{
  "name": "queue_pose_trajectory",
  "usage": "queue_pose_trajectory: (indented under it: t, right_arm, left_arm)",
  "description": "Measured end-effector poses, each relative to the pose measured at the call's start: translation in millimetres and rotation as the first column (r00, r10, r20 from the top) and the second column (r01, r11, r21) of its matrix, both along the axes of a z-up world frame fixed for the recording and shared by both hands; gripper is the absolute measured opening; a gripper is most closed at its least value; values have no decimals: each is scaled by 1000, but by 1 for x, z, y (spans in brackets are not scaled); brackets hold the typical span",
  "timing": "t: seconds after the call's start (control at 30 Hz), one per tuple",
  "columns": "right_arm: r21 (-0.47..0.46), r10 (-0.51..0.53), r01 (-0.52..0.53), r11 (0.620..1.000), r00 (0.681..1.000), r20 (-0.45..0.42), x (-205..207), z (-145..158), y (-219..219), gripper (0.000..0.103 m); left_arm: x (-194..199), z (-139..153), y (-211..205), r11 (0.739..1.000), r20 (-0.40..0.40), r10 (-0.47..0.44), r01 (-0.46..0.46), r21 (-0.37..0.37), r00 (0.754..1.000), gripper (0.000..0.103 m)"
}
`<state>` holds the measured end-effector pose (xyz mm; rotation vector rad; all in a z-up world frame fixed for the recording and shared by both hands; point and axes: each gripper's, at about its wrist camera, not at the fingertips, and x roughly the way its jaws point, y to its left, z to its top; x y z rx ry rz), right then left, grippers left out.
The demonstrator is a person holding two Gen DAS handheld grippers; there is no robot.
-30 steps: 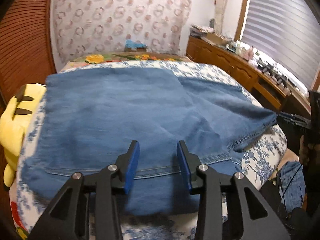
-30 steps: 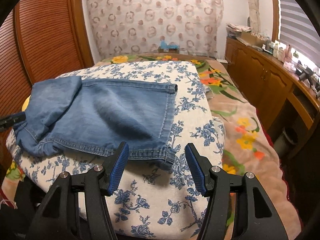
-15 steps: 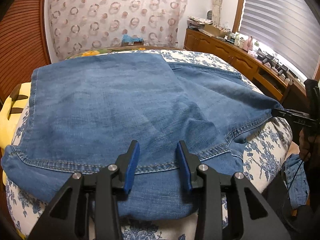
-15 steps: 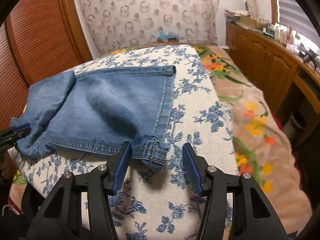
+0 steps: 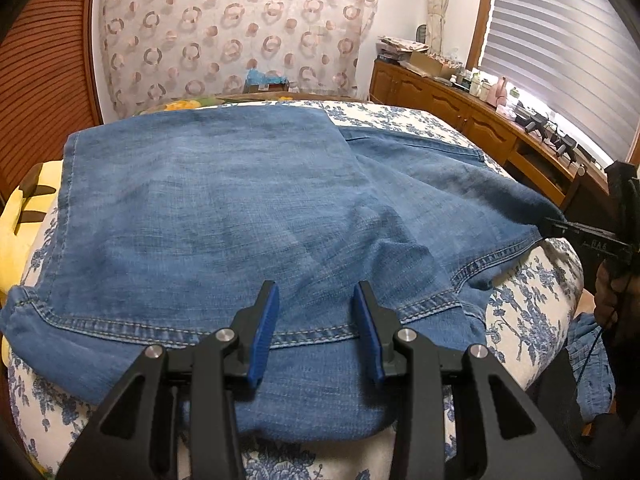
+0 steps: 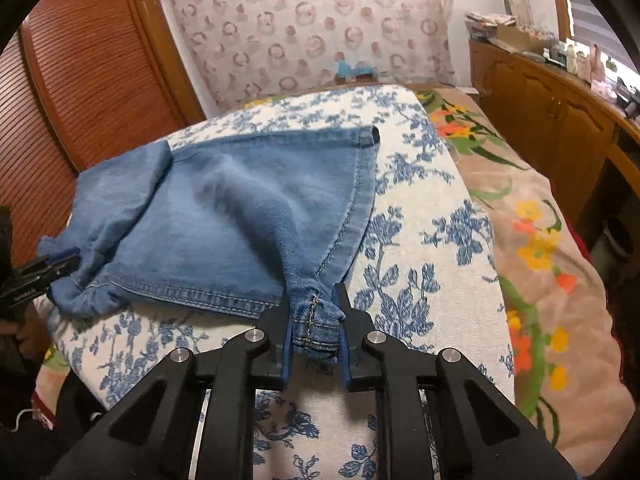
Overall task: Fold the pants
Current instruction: 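Lift the leg with the right gripper and fold it over the jeans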
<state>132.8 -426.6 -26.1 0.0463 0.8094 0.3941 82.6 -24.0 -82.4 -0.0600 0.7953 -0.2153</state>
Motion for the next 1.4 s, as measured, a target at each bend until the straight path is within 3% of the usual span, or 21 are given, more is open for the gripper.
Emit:
queue_pose_trajectory:
  t: [0.33, 0.8, 1.17, 1.4]
  right_arm:
    - [3, 88, -90, 996, 982, 168, -12, 77, 36, 13]
    - [-46, 274, -273, 961, 912, 305, -18, 149, 127, 13]
    - [-30, 423, -437, 899, 848, 319, -8, 174, 219, 13]
    - [-28, 522, -535, 845, 810, 268, -3, 166, 282, 13]
  left_arm:
    - [-21, 32, 6, 1000, 47, 14, -13, -16, 999, 37]
    - [-42, 61, 17, 1000, 106, 26, -25, -9, 994, 37]
    - [-57, 63, 41, 997, 118, 78, -75, -30, 990, 37]
    - [-64, 56, 65, 992, 106, 123, -119, -42, 987, 37]
